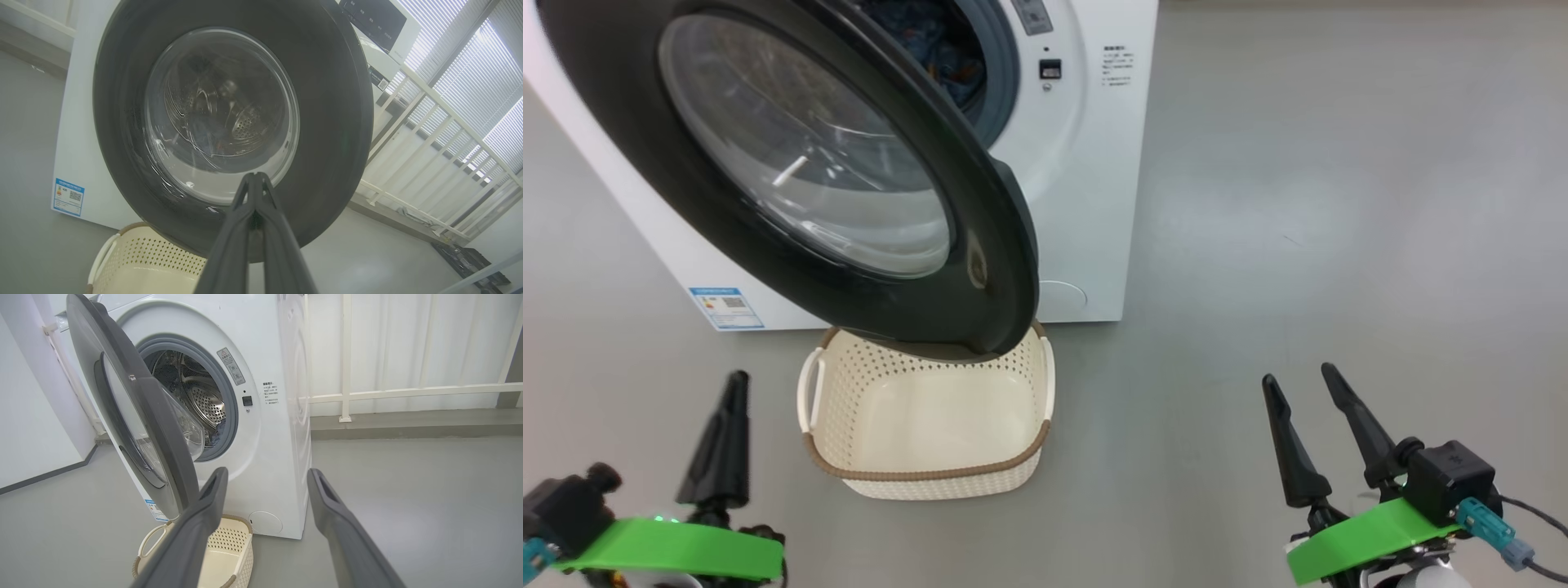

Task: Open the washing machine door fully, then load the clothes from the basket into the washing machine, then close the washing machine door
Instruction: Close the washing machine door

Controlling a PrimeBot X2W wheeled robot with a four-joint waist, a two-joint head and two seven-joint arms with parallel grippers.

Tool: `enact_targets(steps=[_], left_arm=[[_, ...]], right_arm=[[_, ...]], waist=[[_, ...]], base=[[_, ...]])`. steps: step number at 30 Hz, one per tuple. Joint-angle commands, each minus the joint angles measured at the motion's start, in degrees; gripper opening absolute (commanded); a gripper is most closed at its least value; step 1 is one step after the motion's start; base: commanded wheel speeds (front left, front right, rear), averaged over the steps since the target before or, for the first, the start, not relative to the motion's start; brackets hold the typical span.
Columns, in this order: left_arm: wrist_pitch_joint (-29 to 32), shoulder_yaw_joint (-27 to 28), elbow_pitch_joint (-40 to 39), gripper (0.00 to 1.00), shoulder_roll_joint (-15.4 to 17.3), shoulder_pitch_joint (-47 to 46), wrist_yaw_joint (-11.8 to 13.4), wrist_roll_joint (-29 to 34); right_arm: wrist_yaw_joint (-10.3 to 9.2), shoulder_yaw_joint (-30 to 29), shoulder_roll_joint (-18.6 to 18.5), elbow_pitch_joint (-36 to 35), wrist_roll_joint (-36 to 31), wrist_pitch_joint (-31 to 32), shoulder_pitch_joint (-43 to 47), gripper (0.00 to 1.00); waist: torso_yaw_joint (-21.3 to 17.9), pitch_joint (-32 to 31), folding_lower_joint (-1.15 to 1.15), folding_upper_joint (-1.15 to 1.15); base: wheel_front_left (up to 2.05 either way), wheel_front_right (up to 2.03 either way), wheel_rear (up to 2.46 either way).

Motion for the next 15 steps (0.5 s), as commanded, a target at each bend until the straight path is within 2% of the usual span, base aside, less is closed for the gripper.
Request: enact_targets(steps=[1,5,9,11,12,13,15], left_arm=[[-0.54,3.62,-1.32,0.0,0.46,-1.31,-0.17,3.28],[-0.57,8.3,-1.6,0.0,-2.96,0.92,-0.17,17.12],[-0.58,9.54,-1.9,0.0,-4.81,3.17,-0.17,26.91],[-0.58,9.08,-1.56,0.31,-5.32,3.92,-0.17,29.4],[-0.58,8.75,-1.33,0.79,-5.51,4.22,-0.17,30.0],[-0.58,8.34,-0.97,1.0,-5.45,4.51,-0.17,30.71],[-0.58,7.75,-0.56,1.0,-5.51,4.82,-0.17,31.3]], right_arm=[[0.09,1.72,0.12,-1.45,0.0,-0.68,0.13,1.0],[0.09,2.28,0.12,-1.36,0.13,-0.68,0.57,1.0],[0.09,2.39,0.12,-1.25,0.36,-0.68,0.72,1.0],[0.09,2.38,0.12,-1.13,0.36,-0.68,0.79,1.0],[0.09,2.38,0.12,-1.07,0.35,-0.68,0.83,1.0],[0.09,2.4,0.12,-1.02,0.36,-0.68,0.87,1.0],[0.09,2.47,0.12,-0.91,0.38,-0.68,0.92,1.0]], waist=[[1.24,-0.97,0.0,0.0],[2.1,-1.44,0.0,0.0],[2.69,-1.87,0.0,0.0],[2.98,-2.07,0.0,0.0],[3.1,-2.17,0.0,0.0],[3.2,-2.24,0.0,0.0],[3.36,-2.36,0.0,0.0]], base=[[0.0,0.0,0.0],[0.0,0.0,0.0],[0.0,0.0,0.0],[0.0,0.0,0.0],[0.0,0.0,0.0],[0.0,0.0,0.0],[0.0,0.0,0.0]])
